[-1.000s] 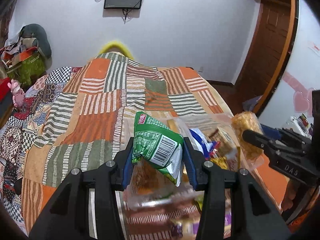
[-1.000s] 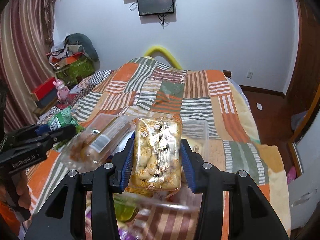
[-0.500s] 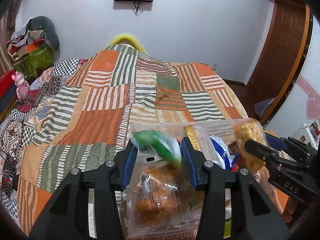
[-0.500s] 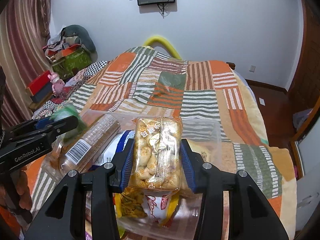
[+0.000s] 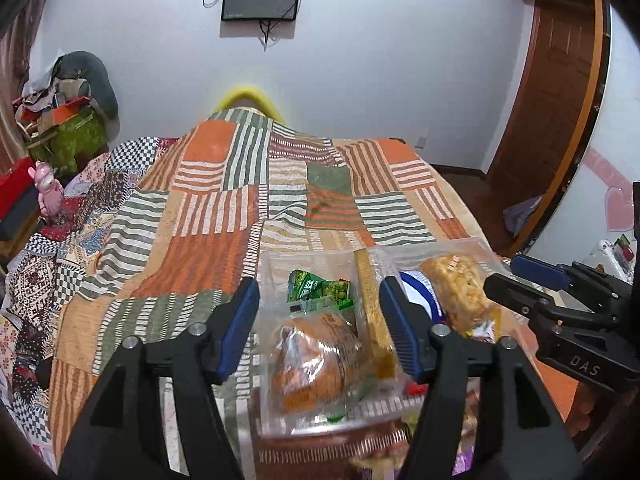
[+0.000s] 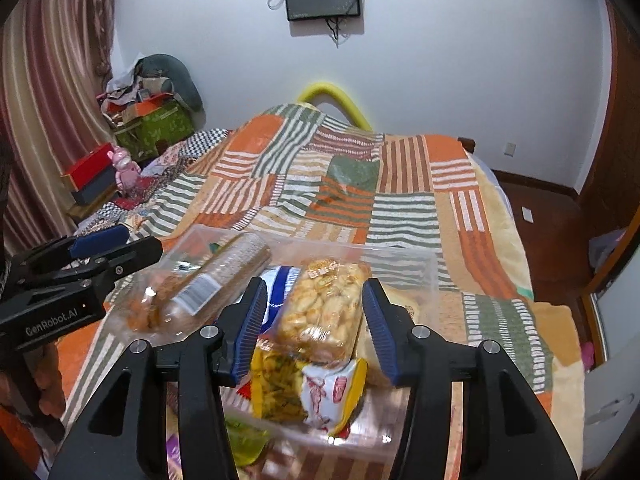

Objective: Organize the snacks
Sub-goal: 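Lower both held packs into the clear box and open both tools, then grasp the green jelly cup with the right tool while the left grasps the purple-labelled roll pack, then carry the jelly cup and roll pack into the clear box and release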

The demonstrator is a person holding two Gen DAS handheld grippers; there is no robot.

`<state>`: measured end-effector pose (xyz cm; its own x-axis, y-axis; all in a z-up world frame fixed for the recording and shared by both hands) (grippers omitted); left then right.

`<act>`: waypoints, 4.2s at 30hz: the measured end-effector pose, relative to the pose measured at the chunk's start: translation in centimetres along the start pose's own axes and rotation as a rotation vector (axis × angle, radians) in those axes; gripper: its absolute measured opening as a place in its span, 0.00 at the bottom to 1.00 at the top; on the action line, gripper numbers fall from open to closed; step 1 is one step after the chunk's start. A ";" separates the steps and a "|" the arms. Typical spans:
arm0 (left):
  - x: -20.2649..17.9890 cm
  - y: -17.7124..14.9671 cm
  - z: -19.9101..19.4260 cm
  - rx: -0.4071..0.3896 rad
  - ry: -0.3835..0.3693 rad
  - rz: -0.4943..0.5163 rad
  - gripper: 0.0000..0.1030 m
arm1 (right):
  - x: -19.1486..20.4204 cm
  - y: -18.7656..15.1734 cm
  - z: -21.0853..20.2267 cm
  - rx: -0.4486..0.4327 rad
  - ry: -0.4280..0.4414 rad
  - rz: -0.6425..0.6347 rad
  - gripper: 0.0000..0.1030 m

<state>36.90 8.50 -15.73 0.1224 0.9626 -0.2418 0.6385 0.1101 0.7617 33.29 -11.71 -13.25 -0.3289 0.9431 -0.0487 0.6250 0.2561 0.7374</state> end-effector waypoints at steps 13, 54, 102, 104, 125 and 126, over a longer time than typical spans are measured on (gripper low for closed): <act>0.7 -3.9 -4.3 0.037 0.004 0.018 0.78 | 2.5 -4.9 -3.3 0.055 0.070 -0.055 0.49; -1.9 -11.2 1.1 0.265 -0.111 0.102 0.81 | 2.3 -9.3 -1.5 0.200 0.078 -0.001 0.42; -10.3 -13.2 -2.6 0.229 -0.190 0.119 0.44 | -2.8 -10.2 -8.5 0.075 0.080 0.162 0.42; -10.3 -12.0 -3.3 0.188 -0.180 0.125 0.44 | -2.9 -9.4 -8.4 0.058 0.081 0.161 0.42; -9.4 -1.1 -1.1 0.033 -0.169 0.104 0.44 | -3.9 -2.6 -4.7 -0.051 0.044 0.147 0.42; -9.3 -0.8 -0.6 0.040 -0.167 0.101 0.44 | -3.8 -2.5 -4.1 -0.044 0.040 0.145 0.42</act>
<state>34.77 -0.39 -13.76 0.3096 0.9134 -0.2644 0.6459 0.0021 0.7635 30.04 -16.84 -12.14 -0.2660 0.9601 0.0867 0.6368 0.1075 0.7635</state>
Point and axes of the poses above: each gripper's, at about its wrist camera, not at the fingertips, and z roughly the way its jaws point, x to its left, y to its top, the point moved 5 cm from there along z, roughly the way its jaws point, and after that the axes turned 11 degrees about -y, right-handed, at the moved point
